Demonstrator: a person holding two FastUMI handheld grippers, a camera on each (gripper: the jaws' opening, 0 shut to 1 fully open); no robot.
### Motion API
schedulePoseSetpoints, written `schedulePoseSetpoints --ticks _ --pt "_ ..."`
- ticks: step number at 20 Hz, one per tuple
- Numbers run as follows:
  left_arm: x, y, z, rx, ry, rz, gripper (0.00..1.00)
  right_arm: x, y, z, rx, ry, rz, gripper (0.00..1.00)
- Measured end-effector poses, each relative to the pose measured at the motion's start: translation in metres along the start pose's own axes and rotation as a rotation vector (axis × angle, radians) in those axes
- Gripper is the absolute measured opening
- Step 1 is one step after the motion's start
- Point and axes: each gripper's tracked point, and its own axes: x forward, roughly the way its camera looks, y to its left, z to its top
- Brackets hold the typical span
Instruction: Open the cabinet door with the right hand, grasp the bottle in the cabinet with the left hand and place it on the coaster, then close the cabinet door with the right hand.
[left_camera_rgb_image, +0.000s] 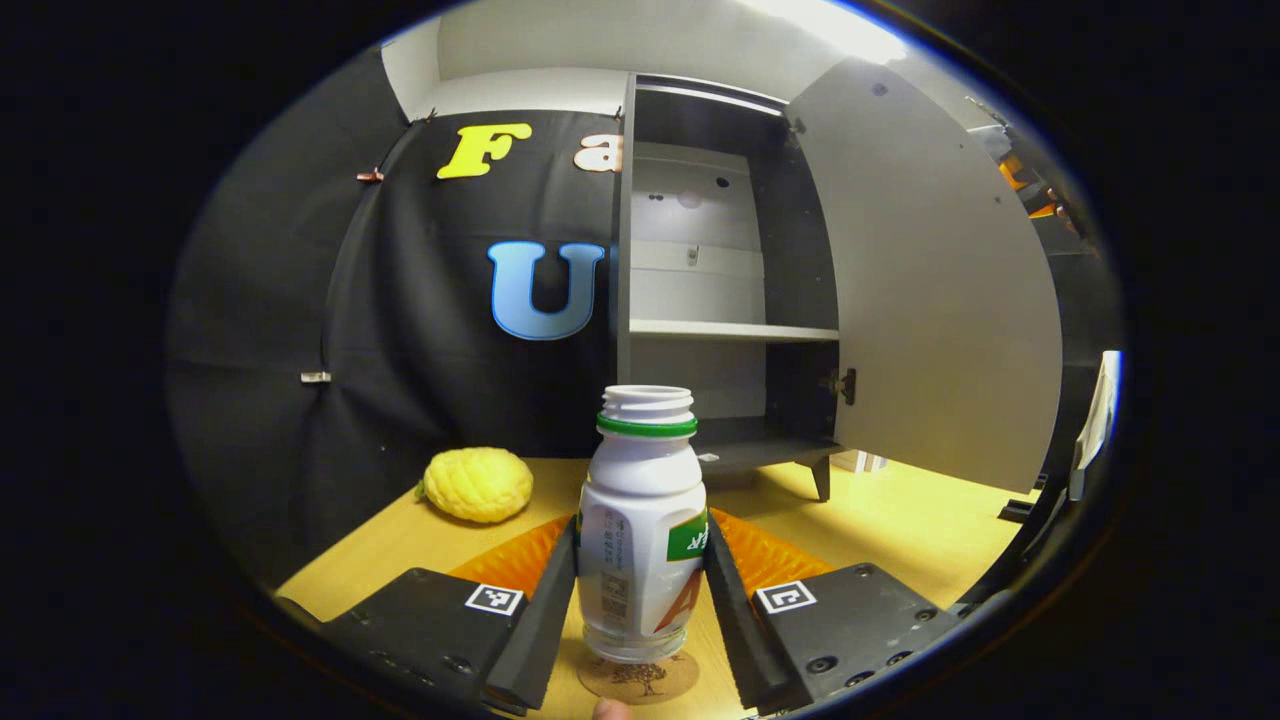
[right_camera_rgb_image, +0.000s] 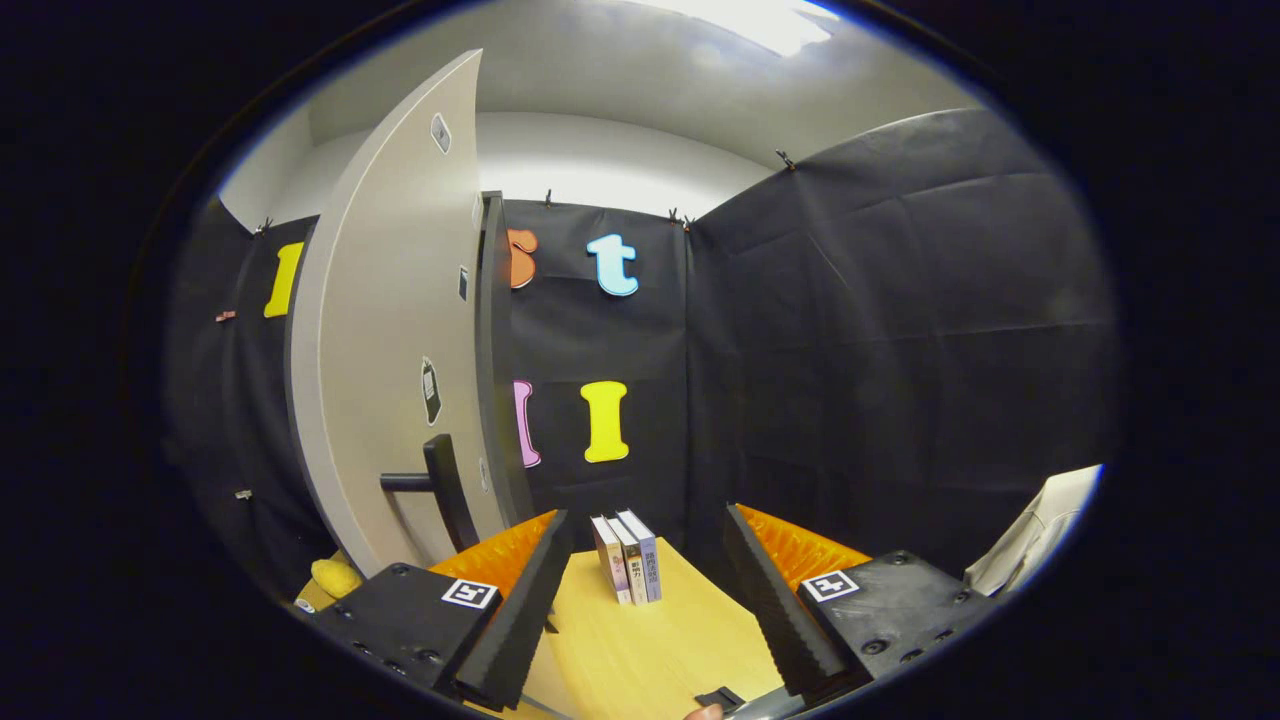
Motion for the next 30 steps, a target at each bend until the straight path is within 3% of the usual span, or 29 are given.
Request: schedulePoseSetpoints --ticks 2,3,4,13,18,24,30 --pt "0.001 0.002 -0.01 -0.016 0.002 0.0 0.7 -0.002 -0.003 0.006 0.028 -0.006 -0.012 0.94" --pt "0.0 0.002 -0.014 -0.019 0.003 0.001 0.7 -0.002 -0.005 0.009 0.043 -0.009 -0.021 0.87" --pt "0.0 0.003 -0.019 -0.019 0.004 -0.002 0.7 -0.002 -0.008 0.012 0.053 -0.014 -0.035 0.95" --pt "-0.003 0.011 -0.041 -0.002 0.042 0.02 0.75 0.005 0.007 0.006 0.018 0.005 -0.032 0.96" --pt "-0.005 0.011 -0.036 0.006 0.052 -0.006 0.91 0.004 0.011 0.009 0.018 -0.008 -0.027 0.96" --pt "-0.013 0.011 0.004 -0.001 0.057 0.01 0.95 0.007 0.01 0.005 -0.042 -0.01 -0.024 0.96" --pt "-0.017 0.008 0.096 -0.001 0.05 0.08 0.95 0.017 0.014 0.0 -0.056 0.006 0.035 0.96"
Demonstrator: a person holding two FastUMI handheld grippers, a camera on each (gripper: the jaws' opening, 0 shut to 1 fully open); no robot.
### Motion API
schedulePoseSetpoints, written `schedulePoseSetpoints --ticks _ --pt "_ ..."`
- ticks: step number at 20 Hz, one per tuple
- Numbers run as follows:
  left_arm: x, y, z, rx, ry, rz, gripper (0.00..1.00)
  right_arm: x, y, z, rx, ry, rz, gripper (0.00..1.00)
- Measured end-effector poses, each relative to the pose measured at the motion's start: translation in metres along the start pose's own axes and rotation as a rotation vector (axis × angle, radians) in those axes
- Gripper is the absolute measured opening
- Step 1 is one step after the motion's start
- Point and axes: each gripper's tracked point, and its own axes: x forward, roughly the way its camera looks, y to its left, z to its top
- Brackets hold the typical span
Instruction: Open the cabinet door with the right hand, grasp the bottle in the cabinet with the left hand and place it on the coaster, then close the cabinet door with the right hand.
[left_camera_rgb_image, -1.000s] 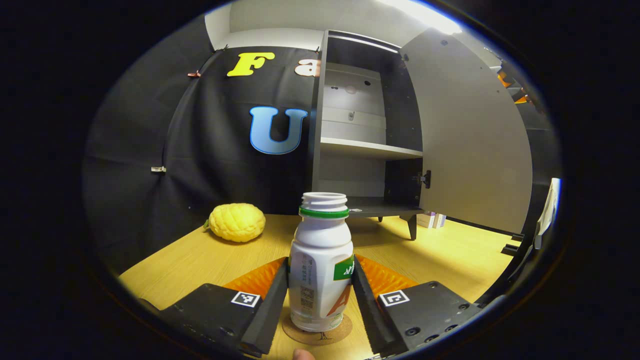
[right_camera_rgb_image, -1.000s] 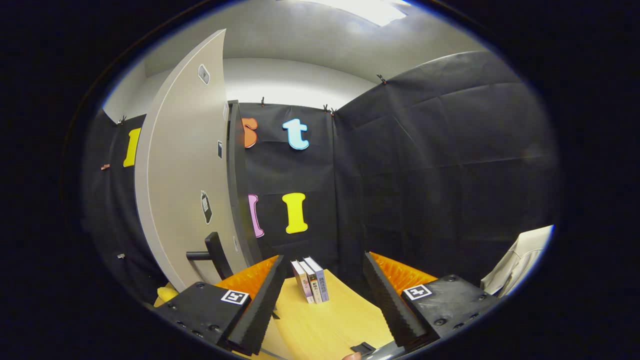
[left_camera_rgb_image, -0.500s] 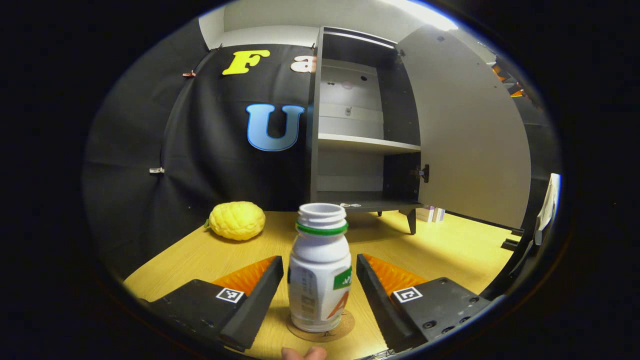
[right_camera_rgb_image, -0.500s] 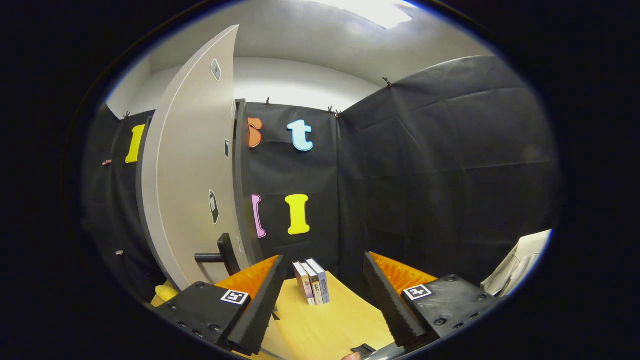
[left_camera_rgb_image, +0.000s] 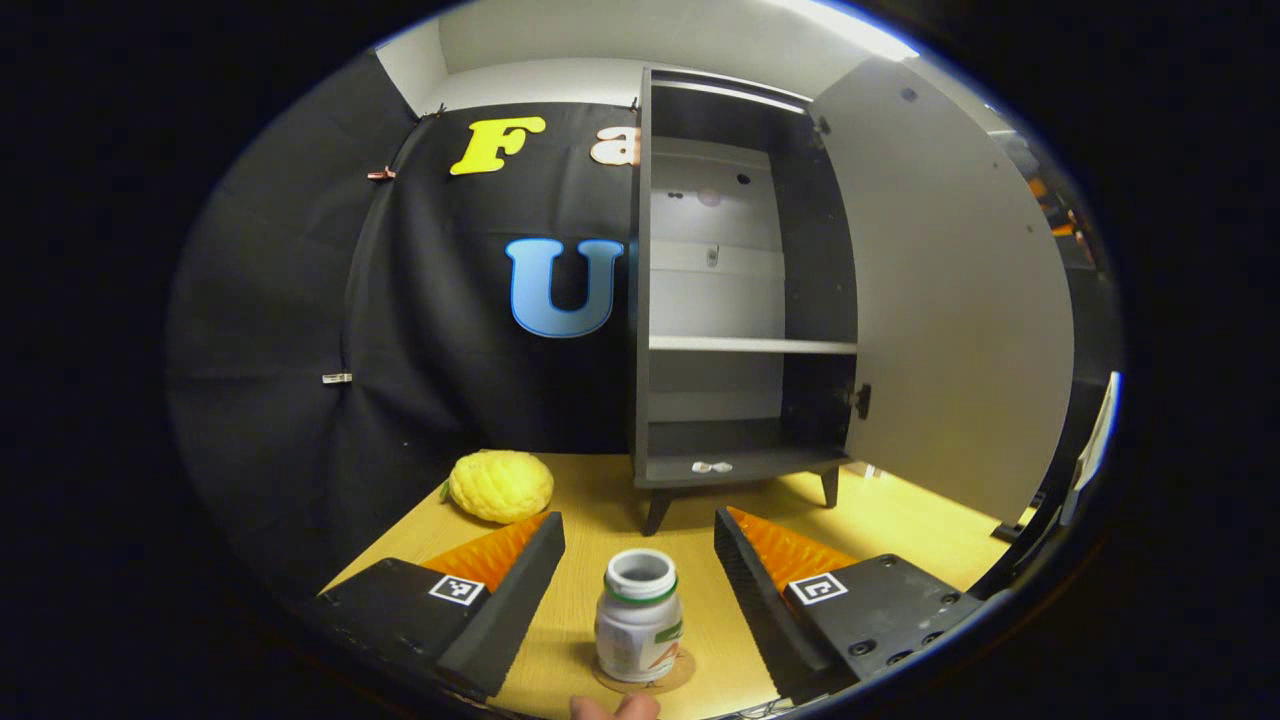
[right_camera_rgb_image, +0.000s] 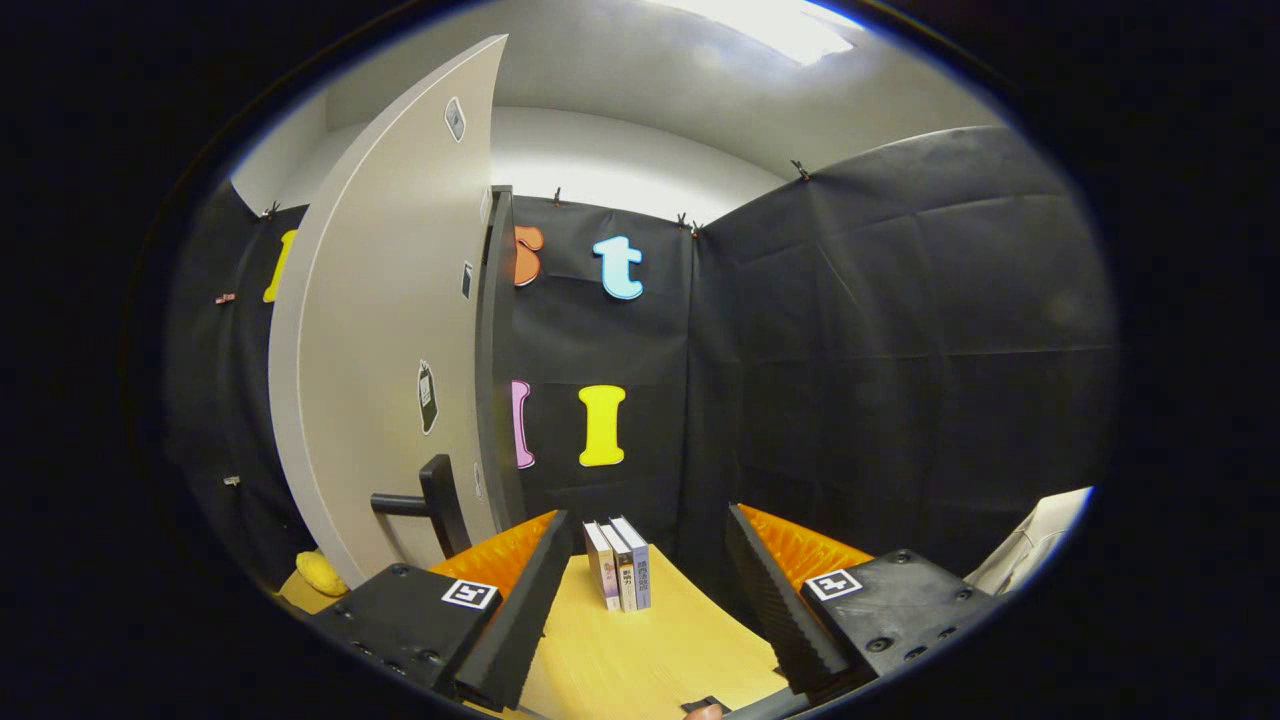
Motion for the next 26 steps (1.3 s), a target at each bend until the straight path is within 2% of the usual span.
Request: schedulePoseSetpoints --ticks 4,5,6,12,14,18,19,25,26 --pt "-0.007 -0.003 0.063 0.008 -0.005 0.082 0.95 0.002 0.004 -0.003 -0.017 0.019 0.062 0.96" --pt "-0.008 -0.005 0.079 0.008 -0.005 0.097 0.92 0.002 0.005 -0.003 -0.01 0.023 0.075 0.96" --pt "-0.009 -0.008 0.092 0.004 -0.014 0.103 0.95 0.002 0.006 -0.001 0.005 0.024 0.088 0.96" --pt "-0.025 -0.015 0.169 0.021 -0.073 0.15 0.92 0.004 0.008 -0.001 0.064 0.029 0.147 0.96" --pt "-0.031 -0.017 0.179 0.006 -0.077 0.167 0.95 0.004 0.01 -0.004 0.083 0.046 0.157 0.96" --pt "-0.04 -0.023 0.188 -0.036 -0.077 0.177 0.92 0.001 0.01 -0.005 0.086 0.053 0.153 0.96" --pt "-0.042 -0.022 0.188 -0.034 -0.074 0.18 0.95 0.0 0.011 -0.006 0.084 0.051 0.152 0.96" --pt "-0.047 -0.021 0.192 0.0 -0.089 0.175 0.92 -0.009 0.023 -0.003 0.051 0.027 0.136 0.94" --pt "-0.048 -0.02 0.191 -0.001 -0.089 0.171 0.95 -0.011 0.03 -0.005 0.061 0.032 0.144 0.94"
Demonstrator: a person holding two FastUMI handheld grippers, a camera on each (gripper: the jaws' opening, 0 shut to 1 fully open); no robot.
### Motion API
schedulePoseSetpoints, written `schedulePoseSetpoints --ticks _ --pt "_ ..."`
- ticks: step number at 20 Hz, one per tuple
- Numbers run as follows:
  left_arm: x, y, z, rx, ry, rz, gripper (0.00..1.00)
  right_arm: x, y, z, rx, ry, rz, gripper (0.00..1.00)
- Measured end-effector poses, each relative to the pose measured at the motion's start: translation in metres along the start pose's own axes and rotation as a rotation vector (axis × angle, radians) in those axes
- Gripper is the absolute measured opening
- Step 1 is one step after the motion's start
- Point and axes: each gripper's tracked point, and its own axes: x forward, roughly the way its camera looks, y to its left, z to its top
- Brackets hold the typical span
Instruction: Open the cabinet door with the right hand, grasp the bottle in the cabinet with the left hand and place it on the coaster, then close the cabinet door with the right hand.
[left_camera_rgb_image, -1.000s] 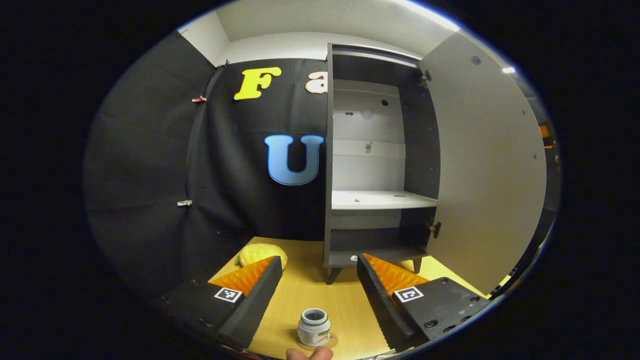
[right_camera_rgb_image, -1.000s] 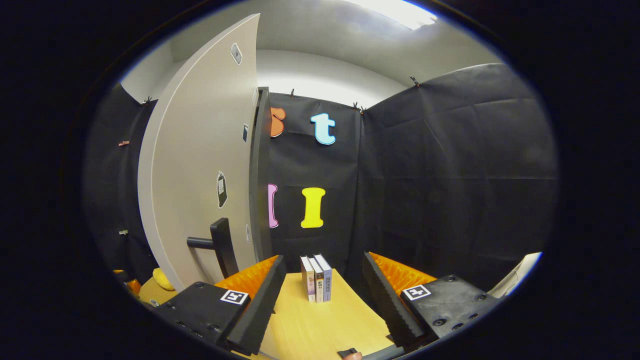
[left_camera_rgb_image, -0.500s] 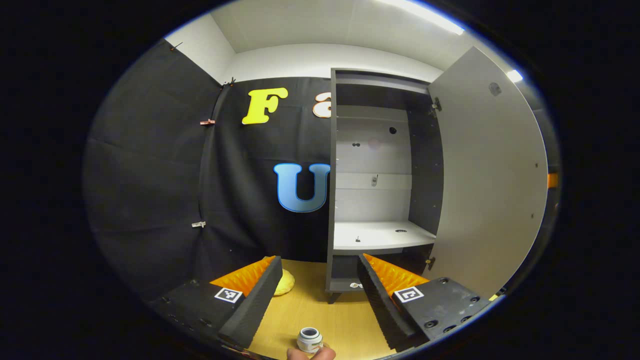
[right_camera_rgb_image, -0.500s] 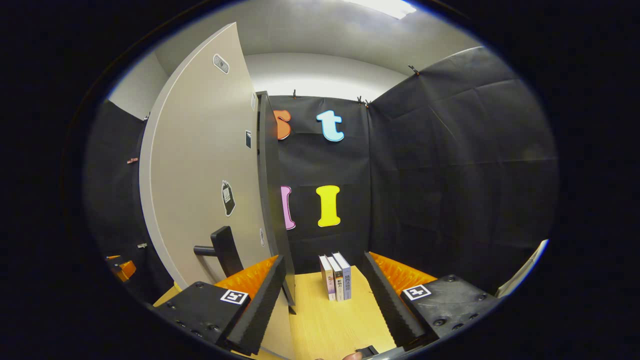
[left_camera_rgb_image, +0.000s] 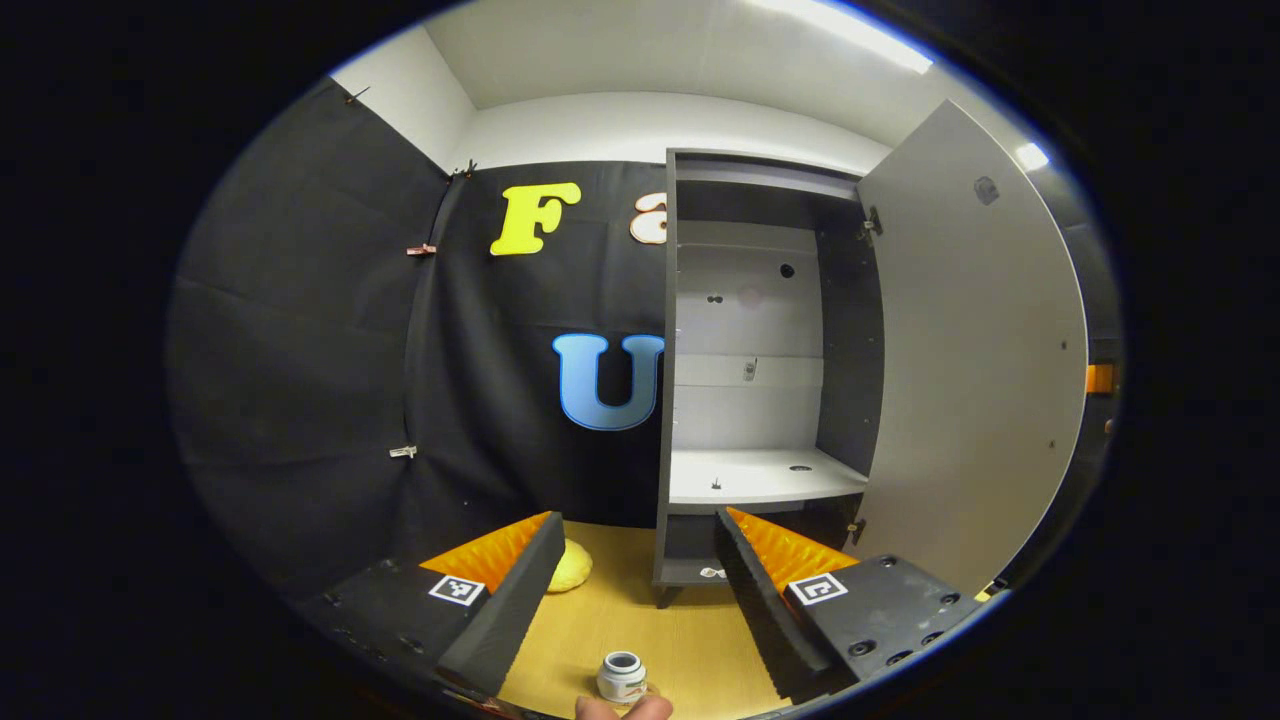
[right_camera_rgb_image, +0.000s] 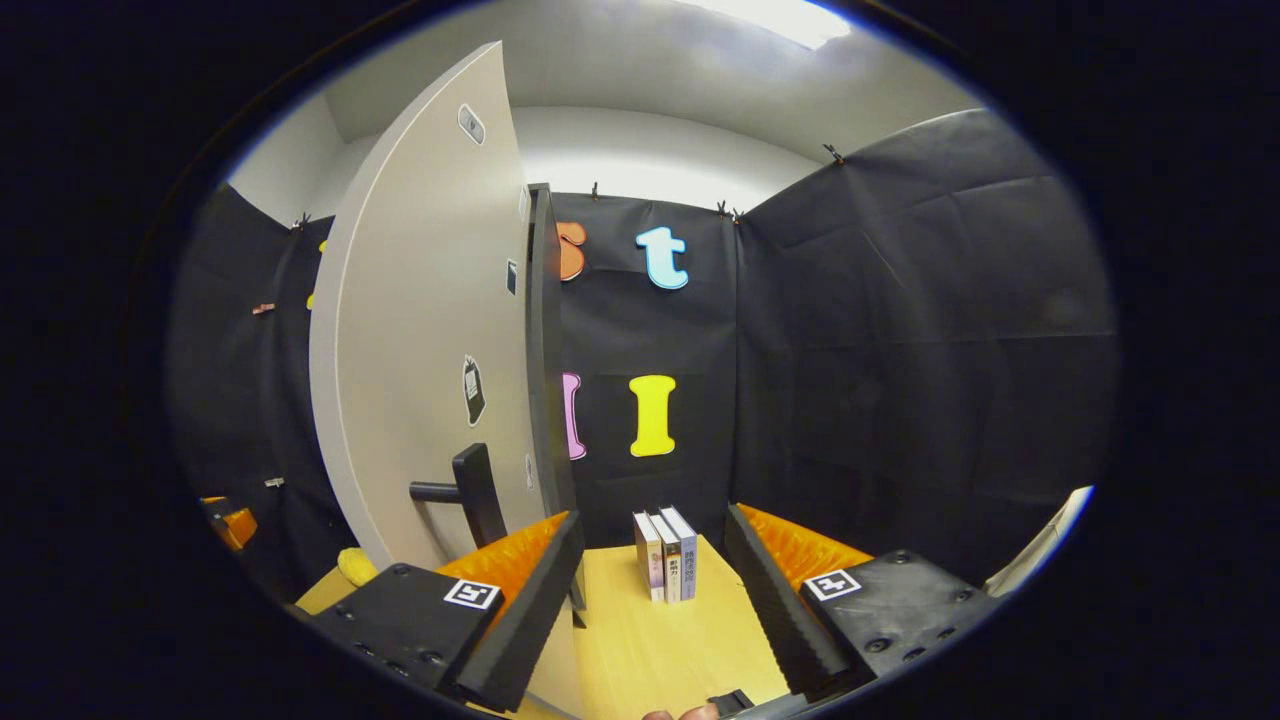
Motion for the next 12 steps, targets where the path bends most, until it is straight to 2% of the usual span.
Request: schedulePoseSetpoints --ticks 2,12 --pt "-0.001 0.002 -0.001 -0.007 0.002 -0.01 0.92 -0.007 0.018 -0.003 0.02 0.01 0.023 0.95" --pt "-0.006 0.029 -0.008 -0.011 0.007 -0.029 0.94 -0.015 0.115 -0.017 0.063 0.034 0.116 0.95"
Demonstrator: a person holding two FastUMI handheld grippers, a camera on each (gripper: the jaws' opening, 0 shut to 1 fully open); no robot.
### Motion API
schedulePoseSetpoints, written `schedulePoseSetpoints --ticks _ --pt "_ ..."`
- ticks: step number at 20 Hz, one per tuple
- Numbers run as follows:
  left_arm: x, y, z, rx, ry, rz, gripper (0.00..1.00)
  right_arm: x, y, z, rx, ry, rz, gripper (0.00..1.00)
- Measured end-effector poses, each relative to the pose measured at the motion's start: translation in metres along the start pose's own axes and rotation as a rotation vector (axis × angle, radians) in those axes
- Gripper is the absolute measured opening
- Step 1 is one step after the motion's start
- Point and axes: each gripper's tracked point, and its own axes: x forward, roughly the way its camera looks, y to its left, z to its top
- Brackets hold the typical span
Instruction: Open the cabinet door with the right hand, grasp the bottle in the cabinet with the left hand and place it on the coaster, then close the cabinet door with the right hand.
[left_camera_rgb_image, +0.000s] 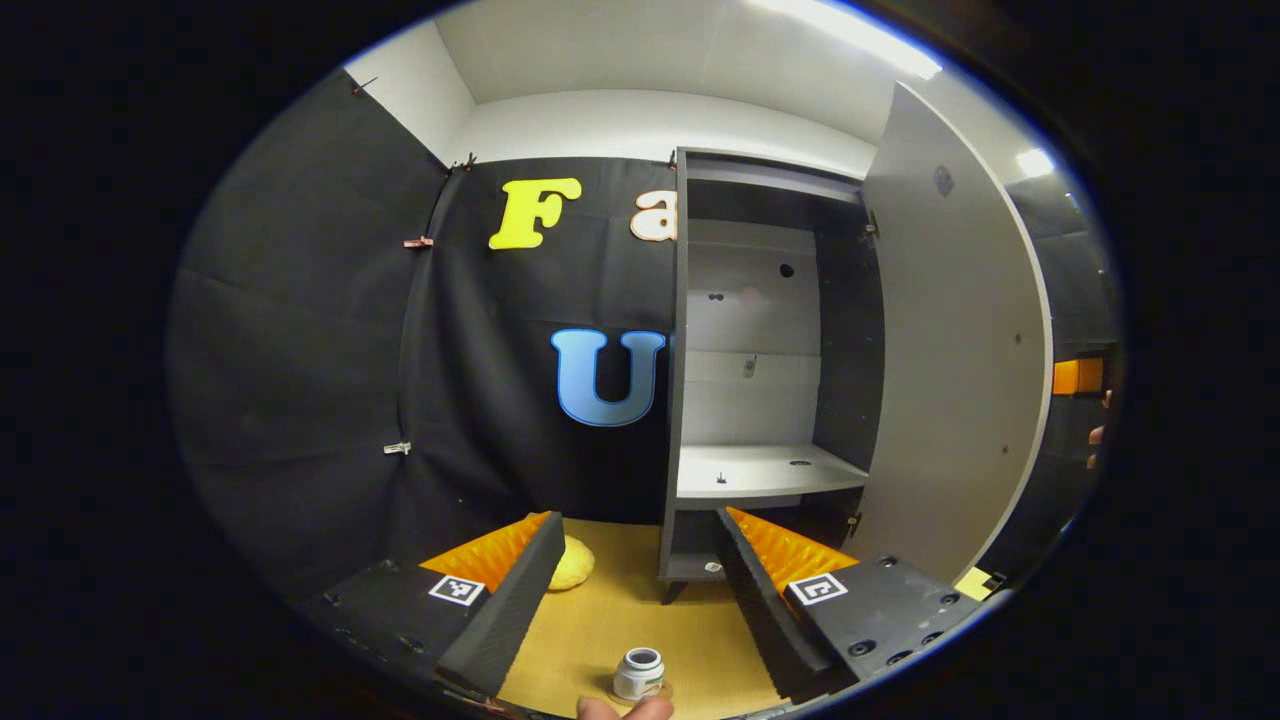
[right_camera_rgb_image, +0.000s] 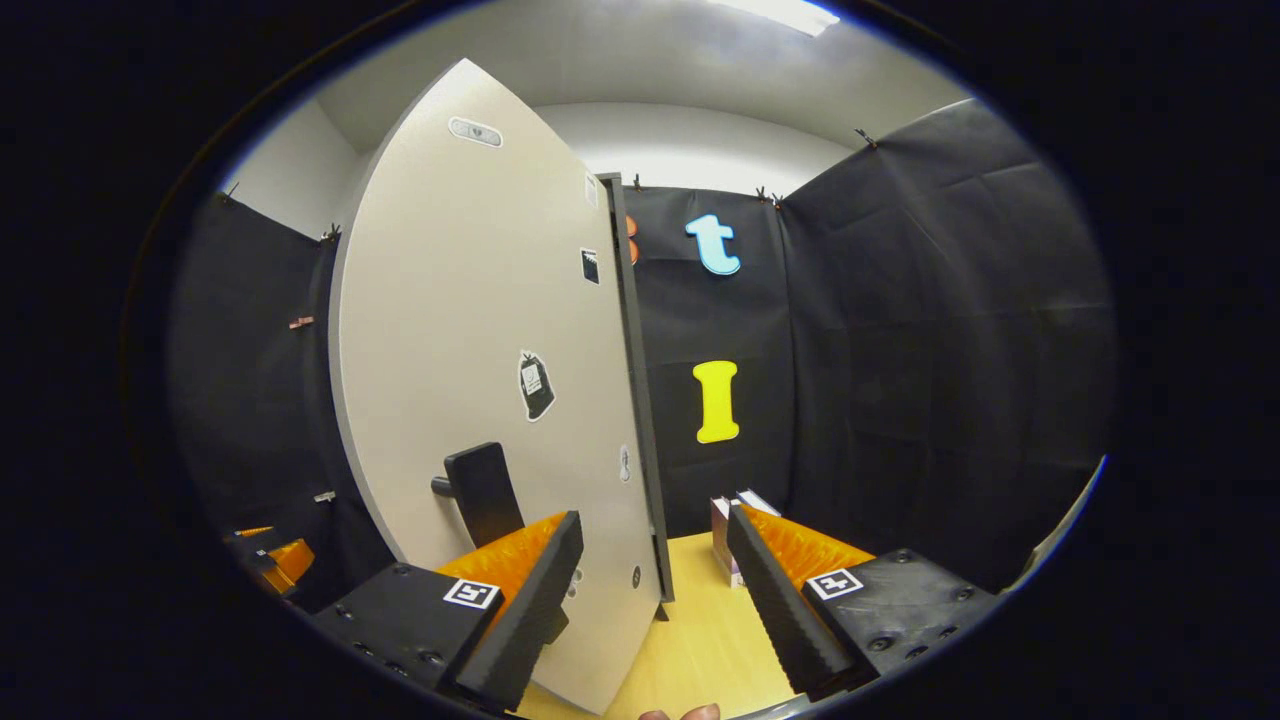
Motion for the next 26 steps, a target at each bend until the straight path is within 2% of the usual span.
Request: schedulePoseSetpoints --ticks 8,15,19,26 --pt "0.007 0.029 -0.003 -0.019 0.004 0.008 0.95 0.016 0.06 -0.011 -0.008 0.009 0.061 0.95" --pt "0.009 0.039 -0.002 -0.024 0.0 0.002 0.95 0.023 0.114 -0.024 -0.032 0.031 0.152 0.97" --pt "0.01 0.037 0.004 -0.026 -0.002 0.001 0.94 0.022 0.113 -0.024 -0.039 0.028 0.159 0.97" --pt "0.008 0.032 0.011 -0.003 -0.005 -0.006 0.95 0.011 0.105 -0.029 -0.06 0.028 0.128 0.97"
